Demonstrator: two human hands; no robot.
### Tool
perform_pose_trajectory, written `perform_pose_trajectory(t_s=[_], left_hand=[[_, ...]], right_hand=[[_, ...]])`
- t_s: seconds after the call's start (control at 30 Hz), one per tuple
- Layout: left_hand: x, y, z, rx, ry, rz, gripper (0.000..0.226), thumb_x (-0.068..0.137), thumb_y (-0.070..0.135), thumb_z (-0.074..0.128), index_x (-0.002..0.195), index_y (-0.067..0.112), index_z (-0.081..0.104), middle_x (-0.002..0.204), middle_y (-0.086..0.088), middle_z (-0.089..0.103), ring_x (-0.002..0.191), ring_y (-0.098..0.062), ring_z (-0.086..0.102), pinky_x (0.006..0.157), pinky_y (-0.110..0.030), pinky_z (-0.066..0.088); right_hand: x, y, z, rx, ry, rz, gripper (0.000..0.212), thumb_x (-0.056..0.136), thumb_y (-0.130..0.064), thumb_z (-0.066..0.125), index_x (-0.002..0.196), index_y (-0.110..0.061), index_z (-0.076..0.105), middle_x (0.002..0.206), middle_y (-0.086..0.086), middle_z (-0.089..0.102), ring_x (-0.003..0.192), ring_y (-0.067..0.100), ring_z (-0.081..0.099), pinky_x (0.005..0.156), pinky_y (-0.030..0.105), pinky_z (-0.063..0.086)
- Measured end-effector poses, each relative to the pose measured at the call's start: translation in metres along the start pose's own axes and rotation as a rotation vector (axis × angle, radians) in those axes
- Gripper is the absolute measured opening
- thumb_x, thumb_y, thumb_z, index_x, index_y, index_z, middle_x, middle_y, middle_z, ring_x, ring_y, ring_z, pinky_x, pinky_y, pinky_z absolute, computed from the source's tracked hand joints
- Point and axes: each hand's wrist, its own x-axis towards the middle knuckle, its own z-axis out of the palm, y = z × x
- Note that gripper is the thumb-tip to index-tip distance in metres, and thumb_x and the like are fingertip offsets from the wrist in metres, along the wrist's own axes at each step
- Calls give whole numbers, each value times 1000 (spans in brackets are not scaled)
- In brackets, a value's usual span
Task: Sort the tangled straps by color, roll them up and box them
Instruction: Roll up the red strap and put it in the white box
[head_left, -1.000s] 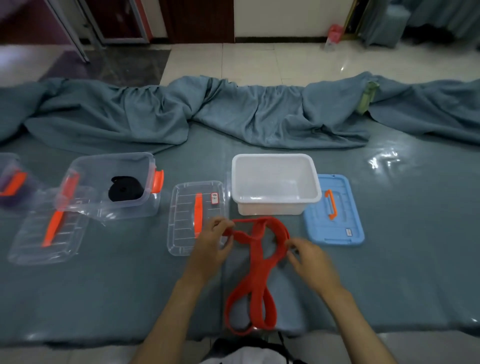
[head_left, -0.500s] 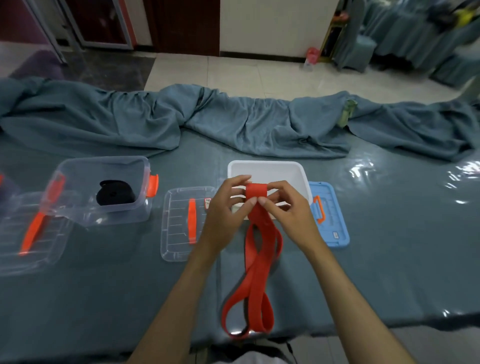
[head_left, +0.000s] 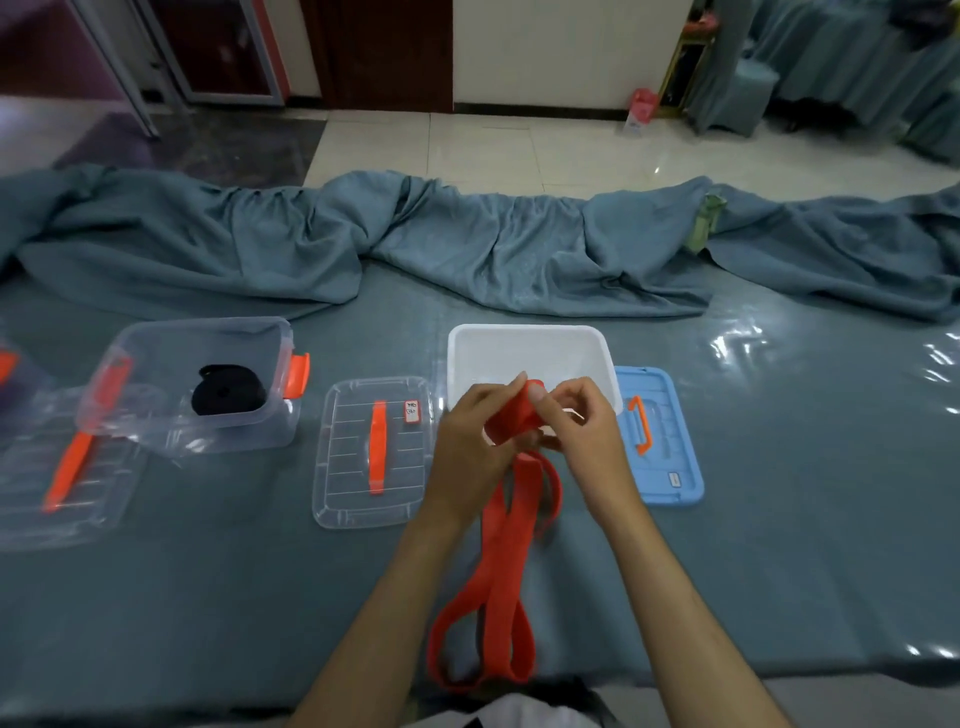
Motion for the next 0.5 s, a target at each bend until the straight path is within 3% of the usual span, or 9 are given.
perform_pose_trajectory(t_s=[0.1,0.17,0.27,0.37,0.5], left_hand=[[5,9,20,48,-29,64,66,79,-4,86,141,7,66,126,-10,65,118,7,56,105,-20,48],[8,17,33,99,-59,88,63,84,3,86,144,8,64,129,-9,63,123,-8,59,108,-25,49],[14,29,51,143,-20,71,61,87,11,86,143,10,64,130,-4,68,123,-19,64,109,-33,51],[20,38,64,158,44,12,60,84,13,88,139,12,67,133,1,71,124,-17,65,110,-32,50],[19,39,80,246,64,34,45,83,13,89,125,10,73,123,0,74,114,-17,69,102,-36,54]], right_hand=[[15,-8,-27,-15,-30,-18,20,93,-4,77,111,-1,67,77,1,75,71,11,75,62,28,61],[23,-11,-47,-50,-45,-61,20,92,5,73,111,-1,71,77,5,78,73,15,77,66,28,62],[36,-13,-69,-11,-81,-75,24,93,4,73,116,-5,73,87,15,79,82,23,78,72,29,63],[45,-11,-83,30,-111,-30,22,93,-3,77,113,-12,76,94,12,81,89,22,79,74,25,61],[54,-8,-103,158,-165,77,23,91,-2,78,113,-8,77,99,13,80,92,22,78,72,23,60]])
